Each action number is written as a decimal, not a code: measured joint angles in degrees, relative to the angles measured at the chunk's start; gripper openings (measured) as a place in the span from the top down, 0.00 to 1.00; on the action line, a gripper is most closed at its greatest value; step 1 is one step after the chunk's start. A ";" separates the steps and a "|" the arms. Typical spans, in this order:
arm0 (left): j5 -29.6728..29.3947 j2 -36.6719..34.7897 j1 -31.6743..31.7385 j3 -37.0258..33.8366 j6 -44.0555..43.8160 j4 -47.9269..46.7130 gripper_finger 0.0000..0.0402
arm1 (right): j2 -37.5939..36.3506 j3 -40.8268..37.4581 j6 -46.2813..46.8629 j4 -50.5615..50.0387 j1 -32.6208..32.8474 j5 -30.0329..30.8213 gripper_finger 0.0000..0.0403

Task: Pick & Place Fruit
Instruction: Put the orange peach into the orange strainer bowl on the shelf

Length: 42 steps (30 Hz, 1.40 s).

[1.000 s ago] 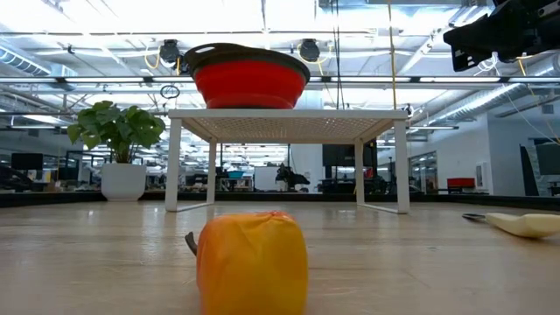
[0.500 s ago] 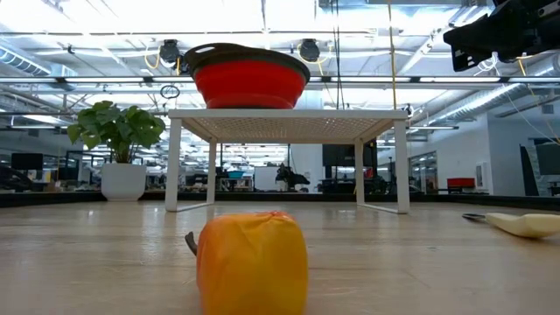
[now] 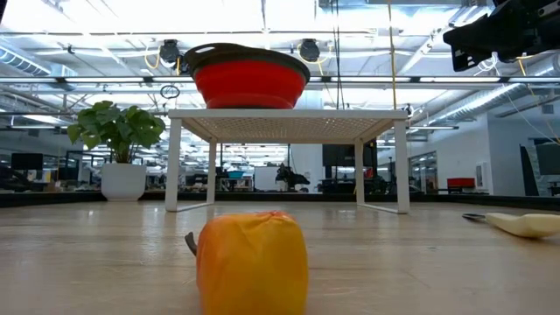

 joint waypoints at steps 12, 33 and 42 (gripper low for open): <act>14.90 -4.92 12.09 0.00 -2.02 -25.39 0.76 | 0.00 -0.01 -0.01 0.00 0.01 0.07 1.00; 25.77 -5.75 25.18 -0.02 2.41 -50.18 0.76 | 0.00 -0.02 0.00 0.01 0.01 0.07 1.00; 25.78 -5.69 25.34 -4.19 3.44 -44.87 0.76 | 0.01 -0.02 0.00 0.02 0.00 0.07 1.00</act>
